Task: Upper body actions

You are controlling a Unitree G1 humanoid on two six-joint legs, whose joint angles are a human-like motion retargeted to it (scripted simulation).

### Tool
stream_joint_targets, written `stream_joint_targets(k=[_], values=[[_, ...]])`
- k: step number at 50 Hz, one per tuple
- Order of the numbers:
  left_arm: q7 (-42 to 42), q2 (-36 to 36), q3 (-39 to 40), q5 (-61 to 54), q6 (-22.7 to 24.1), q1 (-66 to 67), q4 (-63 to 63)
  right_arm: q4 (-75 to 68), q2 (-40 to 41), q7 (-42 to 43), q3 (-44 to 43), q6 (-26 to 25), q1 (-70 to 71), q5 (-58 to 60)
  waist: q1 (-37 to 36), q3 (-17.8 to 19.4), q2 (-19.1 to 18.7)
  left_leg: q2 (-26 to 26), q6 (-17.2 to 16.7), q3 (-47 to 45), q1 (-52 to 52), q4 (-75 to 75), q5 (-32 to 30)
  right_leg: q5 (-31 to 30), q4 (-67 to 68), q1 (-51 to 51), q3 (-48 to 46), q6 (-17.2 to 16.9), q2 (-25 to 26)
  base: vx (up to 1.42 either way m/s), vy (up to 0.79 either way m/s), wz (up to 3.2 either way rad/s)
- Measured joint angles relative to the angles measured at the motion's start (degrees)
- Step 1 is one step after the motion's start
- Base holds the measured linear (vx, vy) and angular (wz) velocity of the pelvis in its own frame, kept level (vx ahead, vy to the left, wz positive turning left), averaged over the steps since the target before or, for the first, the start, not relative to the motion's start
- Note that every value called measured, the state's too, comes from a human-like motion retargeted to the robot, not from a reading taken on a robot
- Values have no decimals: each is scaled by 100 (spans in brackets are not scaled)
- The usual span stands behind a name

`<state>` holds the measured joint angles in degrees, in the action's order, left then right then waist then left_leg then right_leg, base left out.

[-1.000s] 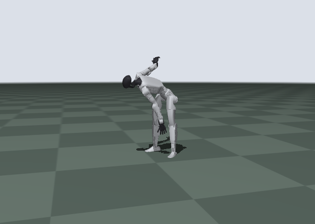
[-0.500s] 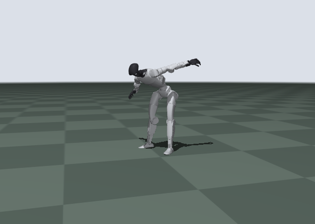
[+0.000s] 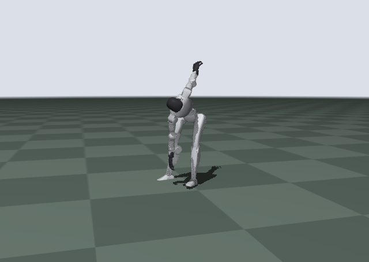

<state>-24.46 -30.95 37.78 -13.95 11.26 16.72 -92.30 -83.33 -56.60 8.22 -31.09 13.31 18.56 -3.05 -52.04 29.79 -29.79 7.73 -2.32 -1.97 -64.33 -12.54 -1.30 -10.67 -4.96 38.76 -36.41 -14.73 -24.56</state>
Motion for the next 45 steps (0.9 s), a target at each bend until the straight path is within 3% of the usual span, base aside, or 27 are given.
stream_joint_targets(k=[5,13,24,35,39,42,45], values=[[-141,-345,-572,-330,279,-799,-9,302,34,-883,112,-515,433,4,-822,0,0,-4,62,53,-394,-57,9,69,41,326,-30,13,103,12,-43,4],[8,-160,-1036,-22,315,-1140,16,496,139,-1455,537,-757,985,149,-711,0,0,-56,41,128,-427,42,-23,124,82,401,-116,42,175,0,-5,1],[41,6,-1337,-183,263,-1027,-66,356,-23,-977,365,-285,-22,381,-142,0,0,-296,38,15,9,-161,132,140,194,111,71,141,328,-15,-5,-27],[483,190,-2089,-93,103,-1503,112,330,370,-510,-938,364,-2274,129,694,0,22,-849,17,-412,766,-486,496,107,322,-189,503,302,625,-31,-2,-63],[1375,-15,-2518,131,-24,-1741,169,505,843,-428,-1169,564,-2839,-93,1239,0,492,-1093,28,-730,1007,-528,667,51,361,-90,738,353,727,-40,6,-90],[2660,-394,-3053,594,-257,-1783,204,711,1162,-500,-984,729,-2896,-184,1952,0,1122,-1298,27,-1054,1197,-481,788,-15,396,95,998,391,817,-43,15,-112],[3423,-883,-3435,1408,-609,-1847,383,897,1381,-492,-544,910,-2702,-213,2807,0,1863,-1499,2,-1407,1373,-368,867,-91,423,324,1278,407,923,-42,18,-117]])
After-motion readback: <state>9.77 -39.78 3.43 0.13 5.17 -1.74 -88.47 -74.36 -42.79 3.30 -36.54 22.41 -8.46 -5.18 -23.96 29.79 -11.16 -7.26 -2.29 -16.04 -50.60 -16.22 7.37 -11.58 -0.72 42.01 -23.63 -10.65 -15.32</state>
